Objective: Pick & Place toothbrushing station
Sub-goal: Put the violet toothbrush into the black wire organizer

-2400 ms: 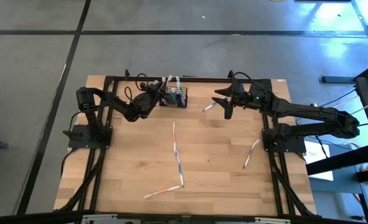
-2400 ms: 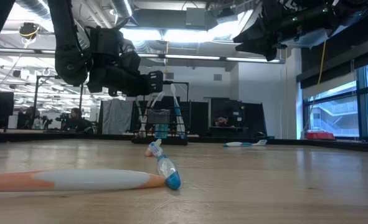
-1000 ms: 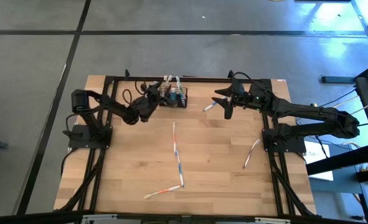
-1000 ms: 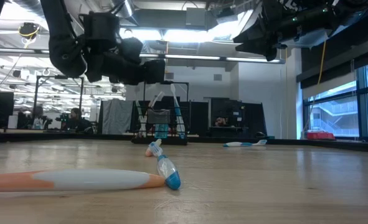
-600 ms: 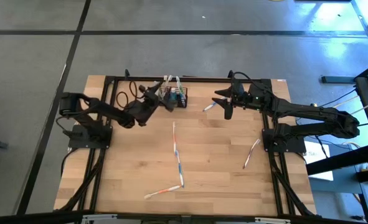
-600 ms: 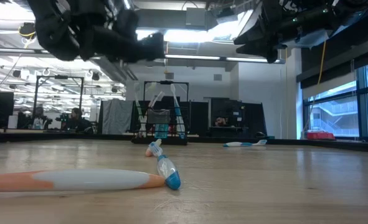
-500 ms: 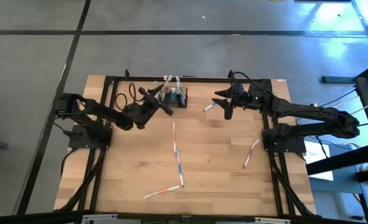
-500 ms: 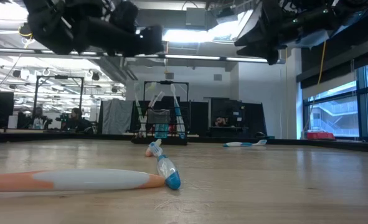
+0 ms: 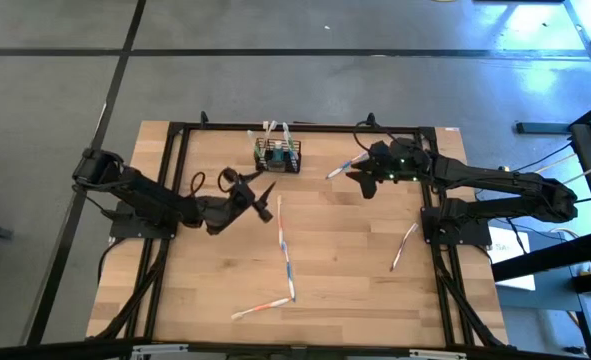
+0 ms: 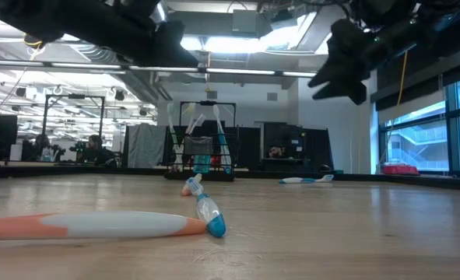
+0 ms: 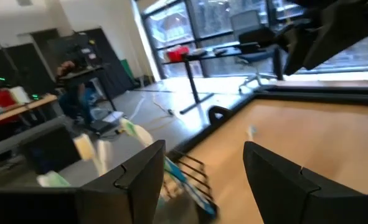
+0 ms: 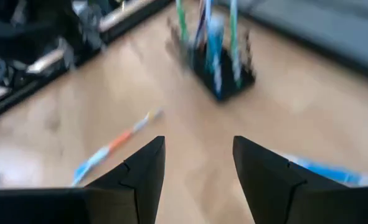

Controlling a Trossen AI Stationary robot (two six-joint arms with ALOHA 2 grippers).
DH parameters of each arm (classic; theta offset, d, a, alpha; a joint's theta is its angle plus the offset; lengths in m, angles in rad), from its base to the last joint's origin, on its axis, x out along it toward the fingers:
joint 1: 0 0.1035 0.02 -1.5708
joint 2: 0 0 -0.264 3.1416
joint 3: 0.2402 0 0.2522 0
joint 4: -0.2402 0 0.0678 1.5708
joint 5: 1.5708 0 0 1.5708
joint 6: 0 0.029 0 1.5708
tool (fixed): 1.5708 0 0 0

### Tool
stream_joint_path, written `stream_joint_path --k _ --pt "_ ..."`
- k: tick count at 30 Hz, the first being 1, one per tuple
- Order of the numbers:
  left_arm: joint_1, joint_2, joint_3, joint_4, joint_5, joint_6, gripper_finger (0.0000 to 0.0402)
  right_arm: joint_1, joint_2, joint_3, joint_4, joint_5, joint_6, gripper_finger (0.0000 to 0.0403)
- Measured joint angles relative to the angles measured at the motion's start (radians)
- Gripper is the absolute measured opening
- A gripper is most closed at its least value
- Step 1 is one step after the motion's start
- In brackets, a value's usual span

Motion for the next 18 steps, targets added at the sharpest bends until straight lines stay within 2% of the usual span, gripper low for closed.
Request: stream_joint_path --k 6,18 --pt "-0.073 0.000 0.000 -0.087 -0.034 -0.118 0.0212 0.005 0.000 0.000 -0.142 -0.157 0.105 0.0192" --pt "-0.083 -0.039 0.000 -0.126 -0.033 -0.125 0.0212 0.174 -0.021 0.000 -0.281 -0.161 0.342 0.0191"
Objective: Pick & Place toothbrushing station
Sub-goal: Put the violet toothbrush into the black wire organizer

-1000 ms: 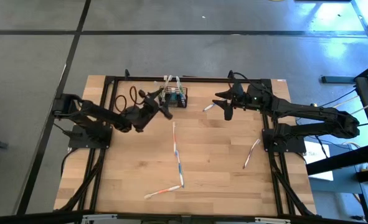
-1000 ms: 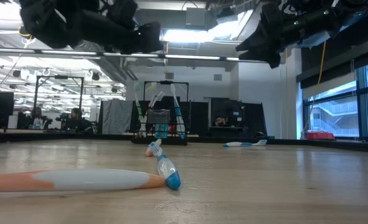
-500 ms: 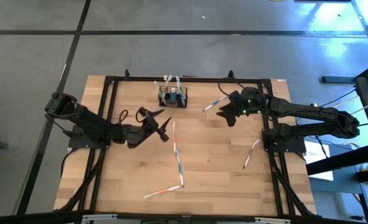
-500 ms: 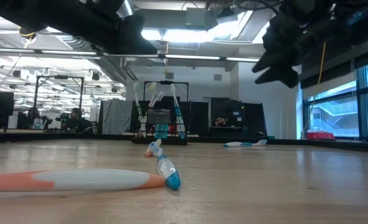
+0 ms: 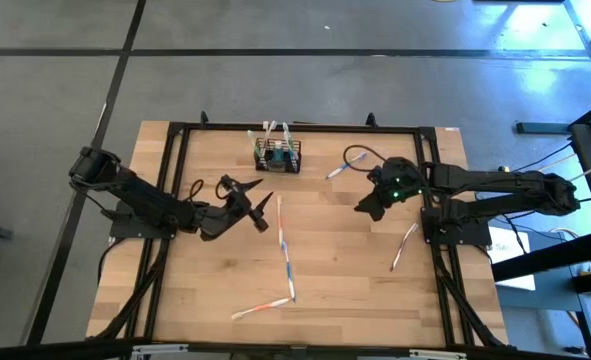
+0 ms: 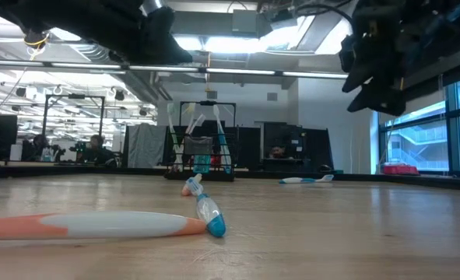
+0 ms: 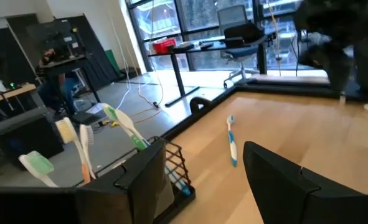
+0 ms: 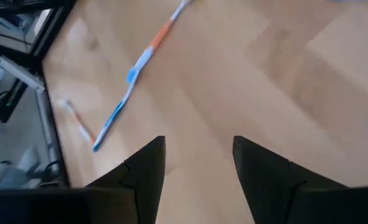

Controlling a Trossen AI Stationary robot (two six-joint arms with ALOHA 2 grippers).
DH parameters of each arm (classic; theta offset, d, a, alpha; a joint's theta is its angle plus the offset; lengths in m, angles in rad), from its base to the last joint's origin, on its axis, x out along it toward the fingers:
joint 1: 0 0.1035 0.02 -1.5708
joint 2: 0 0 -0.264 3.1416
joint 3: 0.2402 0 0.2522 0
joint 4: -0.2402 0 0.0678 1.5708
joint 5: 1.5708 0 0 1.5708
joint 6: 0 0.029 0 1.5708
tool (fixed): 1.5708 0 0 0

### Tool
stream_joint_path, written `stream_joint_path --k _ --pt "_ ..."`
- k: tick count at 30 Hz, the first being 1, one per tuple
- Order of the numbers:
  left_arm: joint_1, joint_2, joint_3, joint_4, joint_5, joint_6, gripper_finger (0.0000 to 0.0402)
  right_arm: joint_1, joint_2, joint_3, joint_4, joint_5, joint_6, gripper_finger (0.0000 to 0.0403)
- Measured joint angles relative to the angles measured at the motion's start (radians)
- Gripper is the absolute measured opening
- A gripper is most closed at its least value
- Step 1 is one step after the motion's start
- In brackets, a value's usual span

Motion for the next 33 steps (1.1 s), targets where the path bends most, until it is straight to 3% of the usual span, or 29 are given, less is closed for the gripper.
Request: stream_joint_path --k 8,17,25,33 --pt "-0.003 -0.124 0.000 -0.159 0.056 -0.064 0.0212 0.157 -0.007 0.001 0.002 0.001 0.190 0.0191" --pt "-0.003 -0.216 0.000 -0.332 0.166 -0.121 0.0212 0.348 -0.013 0.152 -0.064 0.165 0.280 0.0191" --pt "-0.003 -0.236 0.000 -0.384 0.182 -0.189 0.0212 0.436 -0.012 0.332 -0.348 0.318 0.436 0.0191" --pt "-0.003 -0.236 0.000 -0.382 0.193 -0.190 0.0212 0.437 0.005 0.330 -0.629 0.367 0.641 0.0191"
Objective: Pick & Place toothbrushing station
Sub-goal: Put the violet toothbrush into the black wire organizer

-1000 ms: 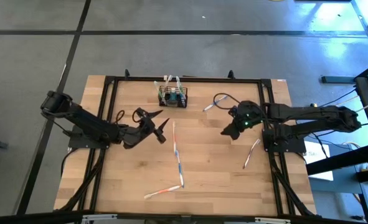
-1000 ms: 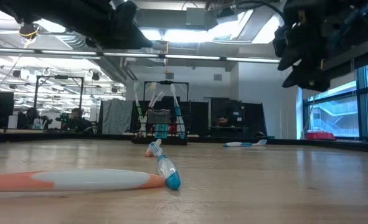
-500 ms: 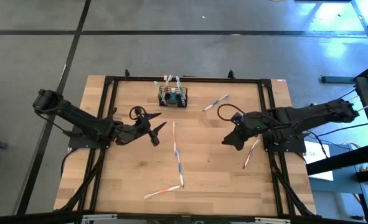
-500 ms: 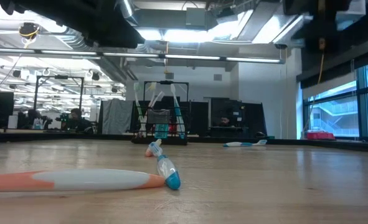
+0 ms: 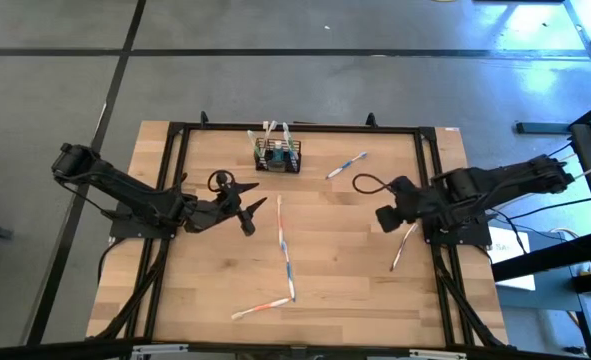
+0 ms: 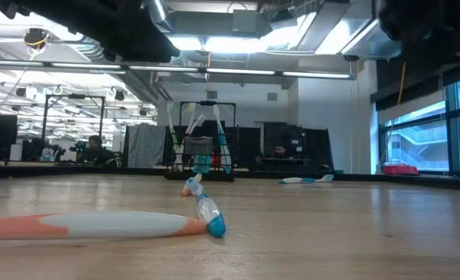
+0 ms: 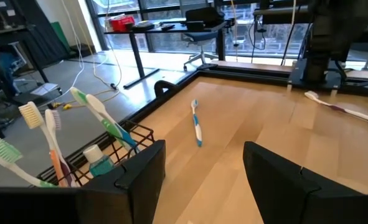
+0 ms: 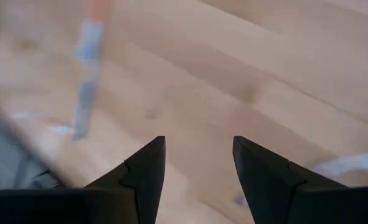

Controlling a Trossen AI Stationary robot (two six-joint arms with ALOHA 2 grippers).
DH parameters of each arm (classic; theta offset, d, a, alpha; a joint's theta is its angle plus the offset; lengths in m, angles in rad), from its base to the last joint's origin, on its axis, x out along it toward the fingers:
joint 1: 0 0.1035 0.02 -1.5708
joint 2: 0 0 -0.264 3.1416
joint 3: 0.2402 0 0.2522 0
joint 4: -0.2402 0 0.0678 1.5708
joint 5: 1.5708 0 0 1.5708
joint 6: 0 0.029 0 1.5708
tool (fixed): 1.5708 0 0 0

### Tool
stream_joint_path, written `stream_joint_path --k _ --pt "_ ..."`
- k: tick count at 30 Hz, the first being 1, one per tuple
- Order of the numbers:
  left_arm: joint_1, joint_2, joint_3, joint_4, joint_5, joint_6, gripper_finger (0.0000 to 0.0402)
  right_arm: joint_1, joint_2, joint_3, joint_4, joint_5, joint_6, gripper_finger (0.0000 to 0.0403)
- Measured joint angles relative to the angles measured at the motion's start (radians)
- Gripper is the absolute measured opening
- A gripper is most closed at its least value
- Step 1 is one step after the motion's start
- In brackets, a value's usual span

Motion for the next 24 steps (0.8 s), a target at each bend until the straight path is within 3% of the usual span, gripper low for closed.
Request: stream_joint_path --k 6,14,24 --pt "0.000 0.000 0.000 -0.014 0.000 0.000 0.0212 0.000 0.037 -0.050 -0.101 -0.056 0.124 0.0191" --pt "0.003 0.000 0.000 -0.016 0.000 0.000 0.0212 0.000 0.107 -0.132 -0.083 -0.009 0.223 0.0191" --pt "0.003 0.001 0.000 -0.016 0.000 0.024 0.0212 0.032 0.189 -0.269 0.011 -0.145 0.300 0.0191"
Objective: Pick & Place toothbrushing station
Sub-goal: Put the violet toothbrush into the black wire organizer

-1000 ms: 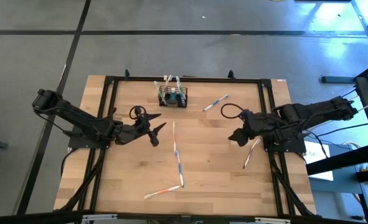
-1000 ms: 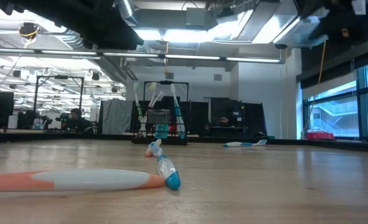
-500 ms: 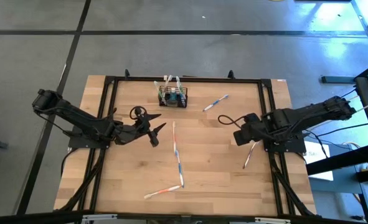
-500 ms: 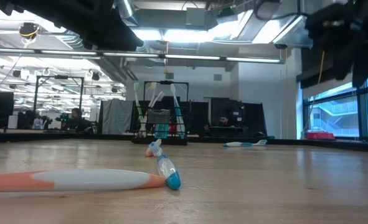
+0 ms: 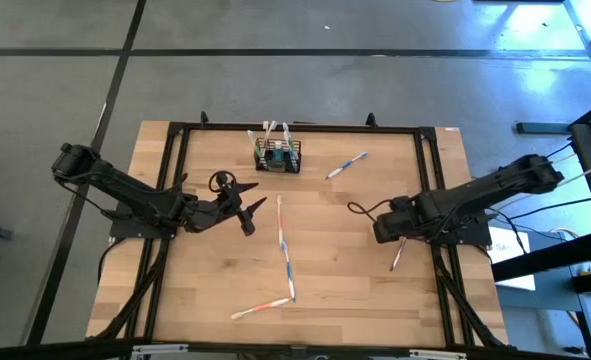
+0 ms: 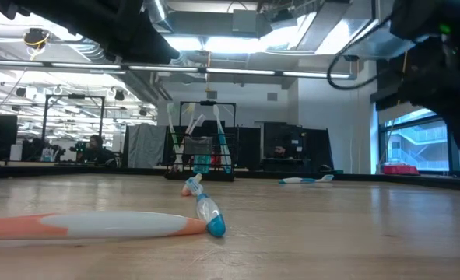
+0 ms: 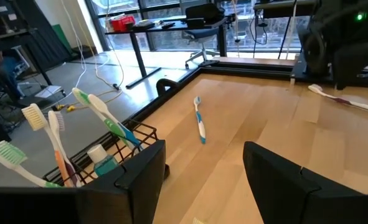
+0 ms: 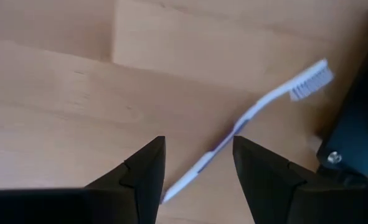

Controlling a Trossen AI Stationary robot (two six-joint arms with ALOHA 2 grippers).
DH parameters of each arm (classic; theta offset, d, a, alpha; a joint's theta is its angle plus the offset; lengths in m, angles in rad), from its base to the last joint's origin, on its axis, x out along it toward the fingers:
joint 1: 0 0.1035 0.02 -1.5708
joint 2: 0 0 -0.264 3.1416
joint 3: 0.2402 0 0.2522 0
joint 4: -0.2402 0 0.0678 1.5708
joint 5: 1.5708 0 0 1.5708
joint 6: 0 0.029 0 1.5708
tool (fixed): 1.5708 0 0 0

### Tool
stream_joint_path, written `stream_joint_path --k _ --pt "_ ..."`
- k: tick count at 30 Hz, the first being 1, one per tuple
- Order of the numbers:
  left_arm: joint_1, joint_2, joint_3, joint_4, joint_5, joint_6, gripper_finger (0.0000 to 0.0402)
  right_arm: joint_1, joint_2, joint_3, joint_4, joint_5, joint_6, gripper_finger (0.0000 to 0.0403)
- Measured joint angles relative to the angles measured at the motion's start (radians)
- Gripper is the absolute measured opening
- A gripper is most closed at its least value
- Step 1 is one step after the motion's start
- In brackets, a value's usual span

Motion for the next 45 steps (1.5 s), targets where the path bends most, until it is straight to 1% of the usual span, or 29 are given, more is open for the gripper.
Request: stream_joint_path --k 3,14,19,22,27,30,35,45 --pt "0.000 0.000 0.000 0.000 0.000 0.001 0.0212 0.025 0.014 -0.032 0.029 -0.021 0.032 0.0191" --pt "0.000 0.000 0.000 0.002 0.000 0.003 0.0212 0.136 0.020 -0.106 0.084 -0.005 0.202 0.0191" --pt "0.000 0.000 0.000 0.003 0.000 0.002 0.0212 0.161 0.020 -0.153 0.114 -0.009 0.250 0.0191" --pt "0.000 0.000 0.000 0.003 0.000 0.002 0.0212 0.171 0.020 -0.173 0.143 0.008 0.280 0.0191" --pt "0.000 0.000 0.000 0.003 0.000 0.002 0.0212 0.171 0.020 -0.218 0.225 0.009 0.291 0.0191" --pt "0.000 0.000 0.000 0.003 0.000 0.002 0.0212 0.171 0.018 -0.230 0.239 0.009 0.307 0.0187" --pt "0.000 0.000 0.000 0.003 0.000 0.001 0.0212 0.171 0.018 -0.234 0.240 0.009 0.308 0.0154" --pt "0.000 0.000 0.000 0.003 0.000 0.000 0.0212 0.171 0.018 -0.235 0.243 0.041 0.280 0.0053"
